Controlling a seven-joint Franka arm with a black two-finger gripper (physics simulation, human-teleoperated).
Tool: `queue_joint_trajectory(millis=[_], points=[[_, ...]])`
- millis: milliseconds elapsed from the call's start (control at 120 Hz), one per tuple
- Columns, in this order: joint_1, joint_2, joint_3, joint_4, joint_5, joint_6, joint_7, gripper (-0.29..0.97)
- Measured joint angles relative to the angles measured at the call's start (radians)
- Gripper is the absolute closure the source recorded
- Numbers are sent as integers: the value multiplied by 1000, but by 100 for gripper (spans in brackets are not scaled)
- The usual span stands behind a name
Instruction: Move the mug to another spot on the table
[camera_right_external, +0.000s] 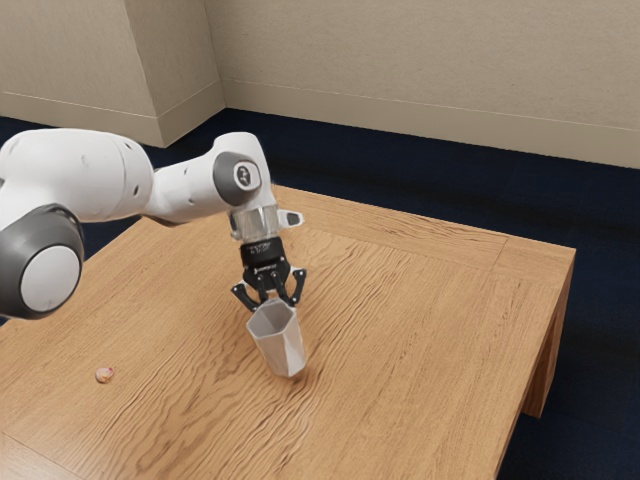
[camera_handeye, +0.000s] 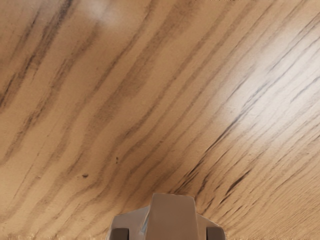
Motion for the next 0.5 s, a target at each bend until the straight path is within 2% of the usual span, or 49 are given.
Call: queue_joint_trajectory(millis=[208,500], points=[[15,0,75,4,-39,-70,-37,63],[86,10,83,9,-47,-128,-68,63]])
